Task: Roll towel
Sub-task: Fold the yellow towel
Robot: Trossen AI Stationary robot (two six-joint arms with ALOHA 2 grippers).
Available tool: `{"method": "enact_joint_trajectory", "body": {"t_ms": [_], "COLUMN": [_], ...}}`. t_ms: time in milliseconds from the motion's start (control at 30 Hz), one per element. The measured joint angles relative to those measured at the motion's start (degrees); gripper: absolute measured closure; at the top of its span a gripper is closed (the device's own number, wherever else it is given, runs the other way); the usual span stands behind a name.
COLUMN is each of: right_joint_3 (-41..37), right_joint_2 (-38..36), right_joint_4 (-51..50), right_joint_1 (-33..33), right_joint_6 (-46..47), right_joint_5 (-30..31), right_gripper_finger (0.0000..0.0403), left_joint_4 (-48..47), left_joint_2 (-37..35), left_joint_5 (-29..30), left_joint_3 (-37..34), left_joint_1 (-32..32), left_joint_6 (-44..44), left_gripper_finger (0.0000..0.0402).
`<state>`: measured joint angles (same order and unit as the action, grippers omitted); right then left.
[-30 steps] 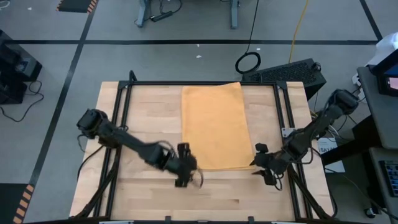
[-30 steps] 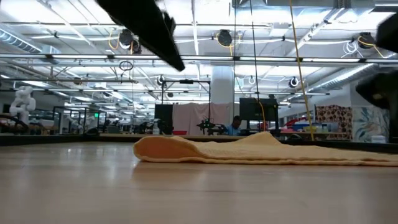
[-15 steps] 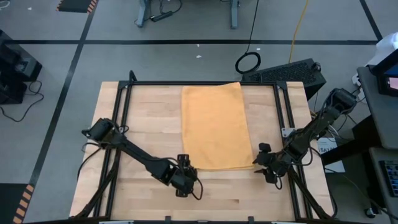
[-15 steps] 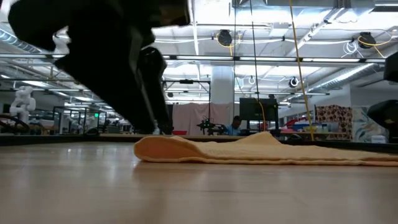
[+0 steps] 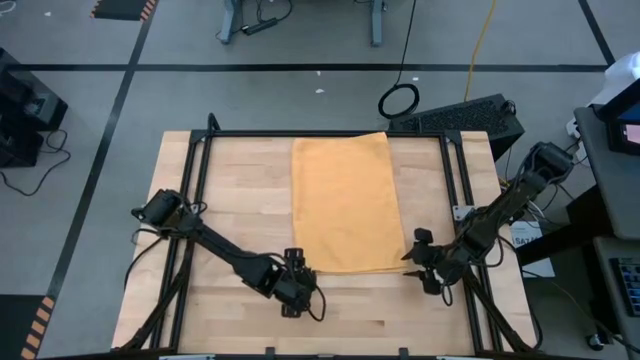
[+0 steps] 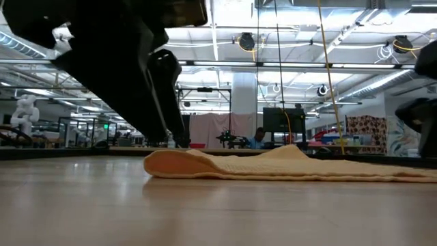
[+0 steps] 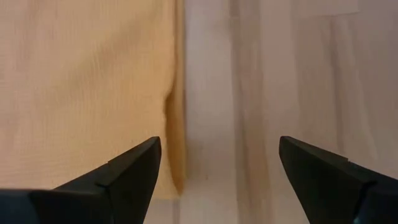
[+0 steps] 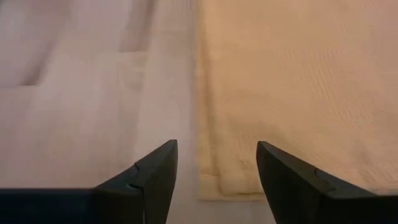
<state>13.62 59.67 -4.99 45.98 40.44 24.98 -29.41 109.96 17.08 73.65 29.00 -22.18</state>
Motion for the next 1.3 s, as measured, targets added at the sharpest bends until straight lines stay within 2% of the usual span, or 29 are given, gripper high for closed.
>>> {"method": "enact_joint_trajectory", "body": {"t_ms": [100,233,433,533,767,933,1067,1200,1300], "right_joint_3": [0.0,0.0,0.4,0.4,0.3,0.2,0.2,0.2,0.1], "right_joint_2": [2.4,7.2,14.5,16.2,16.7,16.7,16.8,16.8,16.8], "right_joint_4": [0.5,3.4,8.3,10.1,11.1,11.1,11.2,11.2,11.3], "right_joint_1": [-0.2,-0.1,-0.1,0.2,1.0,1.0,1.0,1.0,1.0], "right_joint_6": [0.8,1.4,6.5,8.7,9.5,9.4,8.1,7.9,8.5], "right_joint_5": [0.5,-2.3,-0.5,-0.4,-1.9,-2.4,-2.4,-2.4,-2.4], "right_gripper_finger": [0.0193,0.0193,0.0204,0.0239,0.0350,0.0394,0.0389,0.0383,0.0385], "left_joint_4": [0.3,0.0,0.6,0.3,-2.0,-6.3,-5.1,2.9,4.5], "left_joint_2": [0.0,0.0,0.0,0.0,-1.2,-6.7,-7.7,-7.0,-6.2], "left_joint_5": [0.3,0.4,0.6,0.6,-1.3,-2.4,-2.5,-3.8,-3.8], "left_joint_3": [-0.8,-2.6,-2.9,-2.9,-2.8,-0.9,-3.3,-6.7,-8.5], "left_joint_1": [-0.1,0.1,0.0,0.0,0.0,-1.5,-1.8,-2.1,-2.9], "left_joint_6": [-0.1,-2.1,-3.1,-4.8,-10.5,-12.0,-6.1,1.4,4.4], "left_gripper_finger": [0.0071,0.0071,0.0071,0.0071,0.0071,0.0071,0.0081,0.0113,0.0135]}}
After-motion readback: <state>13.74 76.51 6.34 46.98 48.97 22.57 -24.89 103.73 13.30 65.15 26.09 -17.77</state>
